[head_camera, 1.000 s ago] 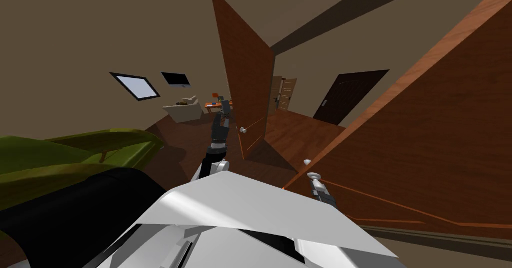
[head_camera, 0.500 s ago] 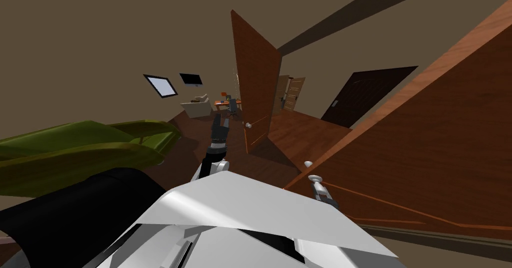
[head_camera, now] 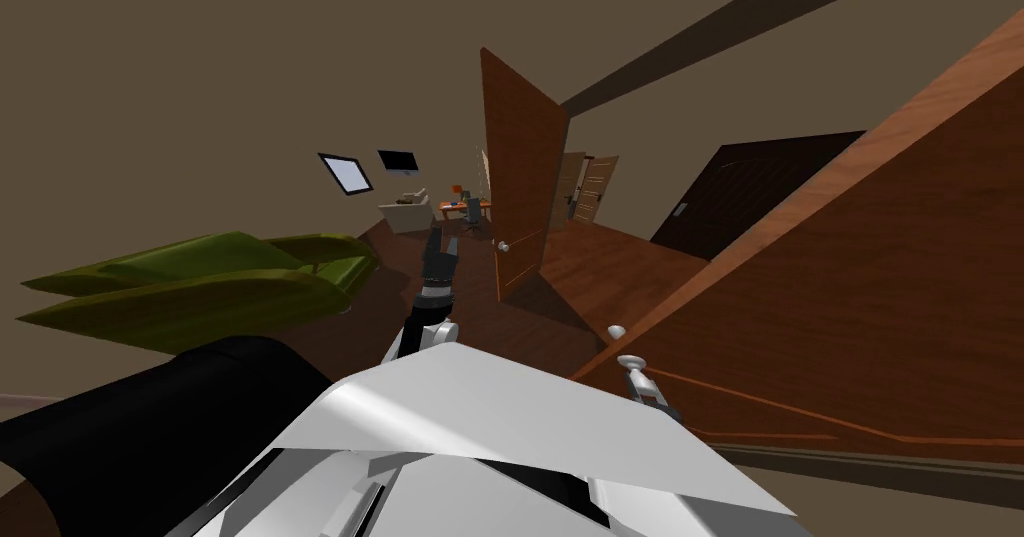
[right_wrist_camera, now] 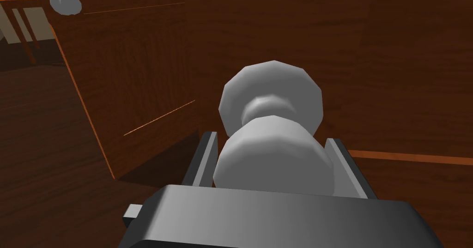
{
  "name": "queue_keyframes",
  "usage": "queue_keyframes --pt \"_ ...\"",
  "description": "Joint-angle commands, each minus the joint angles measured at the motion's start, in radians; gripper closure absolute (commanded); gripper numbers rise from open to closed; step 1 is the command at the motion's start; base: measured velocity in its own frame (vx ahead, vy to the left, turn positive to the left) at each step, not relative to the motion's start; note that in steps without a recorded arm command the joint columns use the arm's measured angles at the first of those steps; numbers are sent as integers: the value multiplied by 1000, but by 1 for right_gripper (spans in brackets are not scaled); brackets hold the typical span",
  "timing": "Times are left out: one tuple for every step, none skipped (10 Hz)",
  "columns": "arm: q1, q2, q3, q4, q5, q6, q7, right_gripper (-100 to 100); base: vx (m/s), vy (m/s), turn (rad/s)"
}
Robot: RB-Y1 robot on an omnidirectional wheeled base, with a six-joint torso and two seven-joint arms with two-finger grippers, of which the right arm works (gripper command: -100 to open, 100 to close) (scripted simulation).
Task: Pull the door open
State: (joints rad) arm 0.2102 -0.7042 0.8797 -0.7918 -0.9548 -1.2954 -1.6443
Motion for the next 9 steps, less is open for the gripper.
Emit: queue_keyframes --pt "-3 -1 8 12 3 -12 -10 100 -215 -56 150" --pt "-5 -2 13 20 4 -18 -16 100 -190 -41 141" --pt "-7 -3 19 28 5 -25 -23 100 -200 -50 145" --pt "-9 -4 24 36 7 -32 -29 100 -220 -69 172" --pt "-11 -6 30 45 8 -40 -36 100 -191 -59 135" --pt "-13 -7 36 53 10 -47 -43 100 -195 -46 136" --pt "-15 -8 41 62 11 -54 -50 100 -198 -57 138" --pt "-17 -9 46 69 13 -60 -56 100 -216 -60 120" --pt "-19 -10 50 75 14 -66 -61 100 -209 -31 109"
